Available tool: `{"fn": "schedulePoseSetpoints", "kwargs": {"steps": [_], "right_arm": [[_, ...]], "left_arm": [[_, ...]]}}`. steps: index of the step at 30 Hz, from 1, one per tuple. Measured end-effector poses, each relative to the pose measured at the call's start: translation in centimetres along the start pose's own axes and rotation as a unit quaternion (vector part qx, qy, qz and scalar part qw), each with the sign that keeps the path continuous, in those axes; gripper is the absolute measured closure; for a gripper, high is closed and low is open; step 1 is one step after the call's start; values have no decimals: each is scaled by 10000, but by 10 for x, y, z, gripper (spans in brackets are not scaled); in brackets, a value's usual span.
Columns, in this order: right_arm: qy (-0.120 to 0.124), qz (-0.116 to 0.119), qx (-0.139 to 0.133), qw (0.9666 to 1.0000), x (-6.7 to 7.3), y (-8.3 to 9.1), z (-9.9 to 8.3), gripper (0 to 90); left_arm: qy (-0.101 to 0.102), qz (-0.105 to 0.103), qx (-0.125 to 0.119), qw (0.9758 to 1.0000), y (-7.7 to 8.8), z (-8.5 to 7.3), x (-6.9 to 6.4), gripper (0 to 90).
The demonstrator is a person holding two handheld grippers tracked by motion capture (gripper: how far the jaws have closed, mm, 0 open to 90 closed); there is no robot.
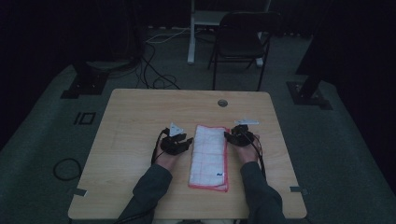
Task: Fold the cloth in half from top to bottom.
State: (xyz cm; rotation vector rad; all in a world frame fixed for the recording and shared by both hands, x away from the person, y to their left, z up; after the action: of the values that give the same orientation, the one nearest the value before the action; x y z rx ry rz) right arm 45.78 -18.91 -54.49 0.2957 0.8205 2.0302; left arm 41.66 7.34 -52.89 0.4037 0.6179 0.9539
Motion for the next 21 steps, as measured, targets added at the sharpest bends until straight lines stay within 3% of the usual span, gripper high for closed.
{"fn": "schedulePoseSetpoints", "kwargs": {"steps": [21], "right_arm": [[-122, 22, -38, 9999, 3, -5, 4, 561]], "left_arm": [[184, 373, 82, 9991, -40, 12, 6, 596]]}}
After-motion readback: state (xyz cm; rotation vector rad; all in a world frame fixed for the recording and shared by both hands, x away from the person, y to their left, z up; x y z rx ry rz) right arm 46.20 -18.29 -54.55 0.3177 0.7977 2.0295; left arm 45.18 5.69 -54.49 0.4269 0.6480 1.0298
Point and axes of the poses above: each handheld gripper's, and its own axes: y roughly backward along the jaws, z roughly out of its top, x roughly to its left, the point moved 3 cm from there along -y, roughly forward along the jaws, and after that the axes turned 15 degrees about y, right-handed, at the moved point
